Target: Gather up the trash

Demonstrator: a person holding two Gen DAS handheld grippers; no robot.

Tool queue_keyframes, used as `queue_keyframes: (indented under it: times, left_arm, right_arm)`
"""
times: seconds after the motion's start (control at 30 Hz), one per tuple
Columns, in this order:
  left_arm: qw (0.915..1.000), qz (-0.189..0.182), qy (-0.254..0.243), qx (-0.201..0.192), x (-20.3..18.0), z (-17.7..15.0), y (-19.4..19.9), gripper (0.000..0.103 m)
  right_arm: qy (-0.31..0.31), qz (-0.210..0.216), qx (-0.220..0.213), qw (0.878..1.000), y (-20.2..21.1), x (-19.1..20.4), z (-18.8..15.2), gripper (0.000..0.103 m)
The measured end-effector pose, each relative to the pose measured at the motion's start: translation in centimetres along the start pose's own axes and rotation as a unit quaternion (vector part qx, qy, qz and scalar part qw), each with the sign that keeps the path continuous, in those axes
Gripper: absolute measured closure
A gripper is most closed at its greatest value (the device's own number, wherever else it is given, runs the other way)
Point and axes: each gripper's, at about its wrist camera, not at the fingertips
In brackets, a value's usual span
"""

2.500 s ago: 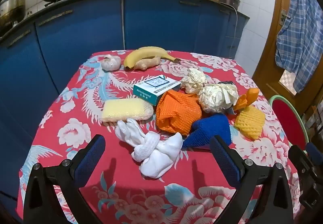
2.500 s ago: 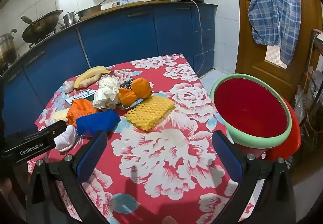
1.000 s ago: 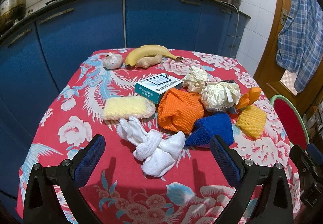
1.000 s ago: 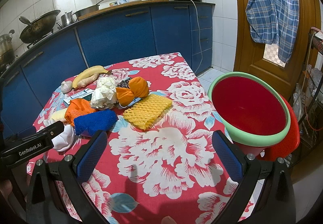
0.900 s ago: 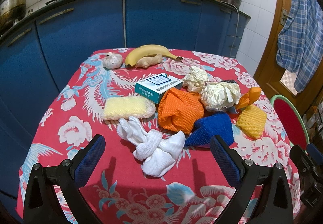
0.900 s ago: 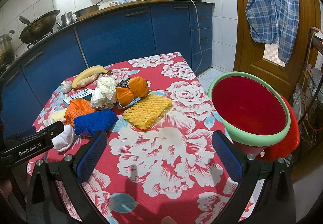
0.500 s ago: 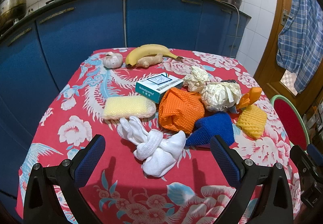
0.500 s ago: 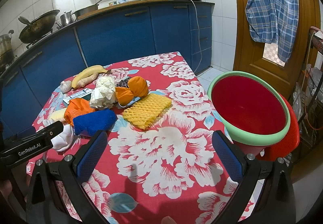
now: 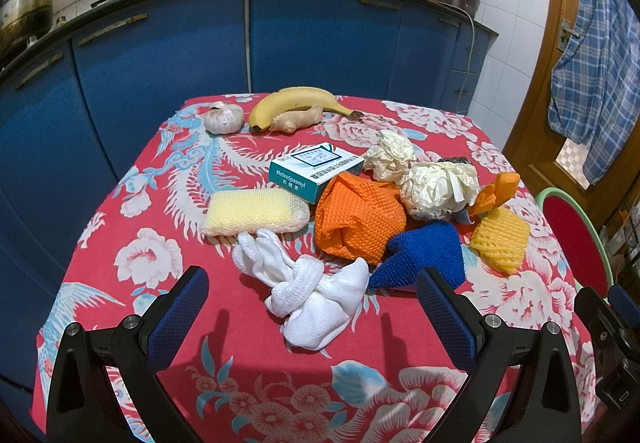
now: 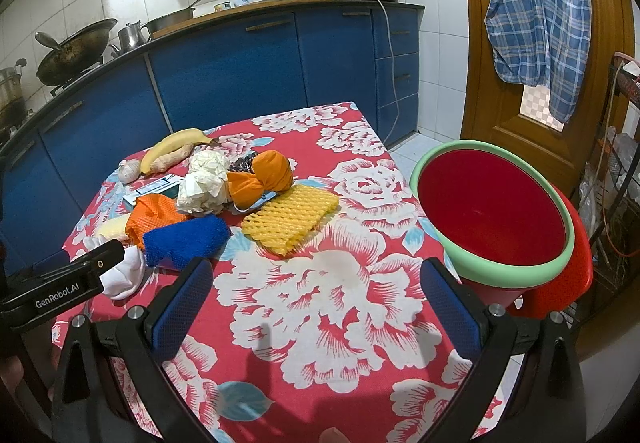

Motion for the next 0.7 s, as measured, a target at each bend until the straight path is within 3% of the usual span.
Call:
queue_keyframes:
  times: [0.7]
  left_arm:
    - [0.9998,0.005,0.006,0.020,1.0,-0.6,-1.8,0.000]
  right_arm:
    - [-0.001,-0.005,0.013,1.000,-0.8,0.0,-0.3,0.001]
Point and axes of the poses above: each gripper's, at about its wrist camera, not at the fingertips, and y roughly against the way its jaws point, x to its left, z to its top, and after that the axes turned 6 degrees about y, right-handed
